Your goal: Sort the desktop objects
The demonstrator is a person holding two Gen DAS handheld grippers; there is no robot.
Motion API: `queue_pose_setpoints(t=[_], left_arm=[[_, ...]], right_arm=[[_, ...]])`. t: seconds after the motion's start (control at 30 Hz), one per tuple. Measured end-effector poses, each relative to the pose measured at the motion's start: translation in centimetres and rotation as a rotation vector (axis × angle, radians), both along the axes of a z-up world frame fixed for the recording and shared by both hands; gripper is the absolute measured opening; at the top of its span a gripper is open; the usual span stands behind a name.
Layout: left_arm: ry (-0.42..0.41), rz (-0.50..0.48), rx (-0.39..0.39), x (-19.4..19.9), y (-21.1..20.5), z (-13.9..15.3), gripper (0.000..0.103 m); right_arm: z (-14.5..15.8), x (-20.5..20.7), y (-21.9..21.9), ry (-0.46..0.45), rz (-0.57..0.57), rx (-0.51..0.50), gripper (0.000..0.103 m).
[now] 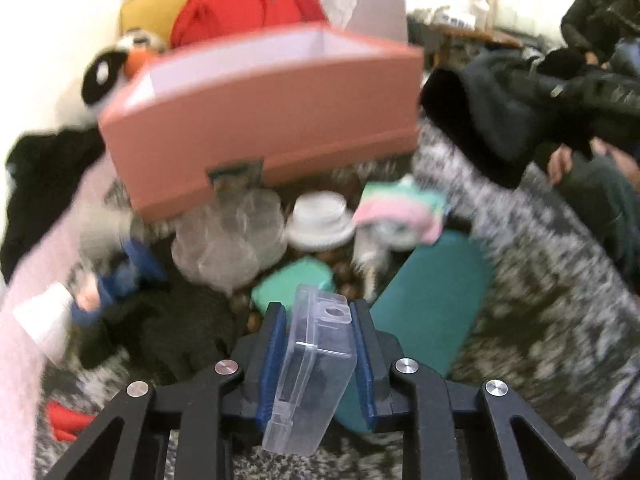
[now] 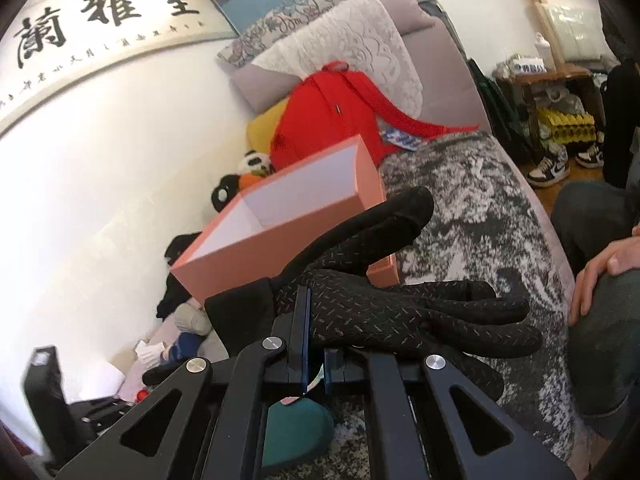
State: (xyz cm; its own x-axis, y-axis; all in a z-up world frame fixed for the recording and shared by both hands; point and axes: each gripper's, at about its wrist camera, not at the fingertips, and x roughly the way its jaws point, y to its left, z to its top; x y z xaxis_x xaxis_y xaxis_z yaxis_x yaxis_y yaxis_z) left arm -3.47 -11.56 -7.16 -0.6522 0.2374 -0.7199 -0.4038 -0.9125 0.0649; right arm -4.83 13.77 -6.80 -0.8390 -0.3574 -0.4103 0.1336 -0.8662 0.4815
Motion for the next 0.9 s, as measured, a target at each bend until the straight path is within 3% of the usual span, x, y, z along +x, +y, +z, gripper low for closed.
queue_pose_setpoints(t=[0.17, 0.3, 0.4, 0.5, 0.53, 0.57, 0.6, 0.63, 0.67, 0.7, 0.77, 0.83, 0.9], left_arm=[[0.151, -0.062, 0.044, -0.2, 1.9, 6.3, 0.026], [0.287, -0.1, 0.068, -3.1, 2.9, 10.8, 0.026], [0.37, -0.083, 0.079, -7.0, 3.3, 13.5, 0.026], [0.385, 0.01, 0.137, -12.5, 2.4, 15.4, 0.03], [0.366, 0.074, 0.163, -14.8, 1.8, 15.3, 0.033], [0.344, 0.137, 0.184, -17.0, 1.2, 15.2, 0.042], [0.314, 0.197, 0.188, -18.9, 0.6, 14.7, 0.077], [0.281, 0.267, 0.19, -20.7, -0.1, 14.1, 0.097], [0.241, 0.352, 0.194, -22.1, -1.3, 13.5, 0.097], [0.211, 0.377, 0.233, -22.4, -2.2, 13.0, 0.097], [0.185, 0.347, 0.348, -21.3, -4.3, 12.4, 0.097], [0.235, 0.347, 0.355, -18.6, -5.2, 11.7, 0.099], [0.295, 0.329, 0.304, -14.5, -5.5, 10.1, 0.101]], right_arm=[[2.2, 1.1, 0.0, 0.079, 0.026, 0.019, 0.005], [6.6, 0.3, 0.1, 0.165, 0.026, 0.022, 0.005], [10.5, -2.6, -1.1, 0.189, 0.028, 0.086, 0.005], [12.9, -7.5, -2.8, 0.159, 0.045, 0.128, 0.006], [13.0, -9.7, -3.5, 0.126, 0.068, 0.129, 0.011], [12.7, -12.1, -4.3, 0.068, 0.095, 0.129, 0.015], [12.1, -14.2, -5.0, 0.005, 0.122, 0.137, 0.045], [11.3, -15.8, -5.6, -0.058, 0.132, 0.153, 0.085], [10.2, -16.4, -5.8, -0.105, 0.106, 0.177, 0.093], [9.2, -16.7, -5.8, -0.135, 0.083, 0.19, 0.092], [8.1, -14.2, -4.4, -0.067, 0.059, 0.132, 0.092], [7.0, -10.8, -2.8, -0.02, 0.033, 0.073, 0.093], [5.2, -6.3, -1.0, 0.016, -0.014, 0.008, 0.095]])
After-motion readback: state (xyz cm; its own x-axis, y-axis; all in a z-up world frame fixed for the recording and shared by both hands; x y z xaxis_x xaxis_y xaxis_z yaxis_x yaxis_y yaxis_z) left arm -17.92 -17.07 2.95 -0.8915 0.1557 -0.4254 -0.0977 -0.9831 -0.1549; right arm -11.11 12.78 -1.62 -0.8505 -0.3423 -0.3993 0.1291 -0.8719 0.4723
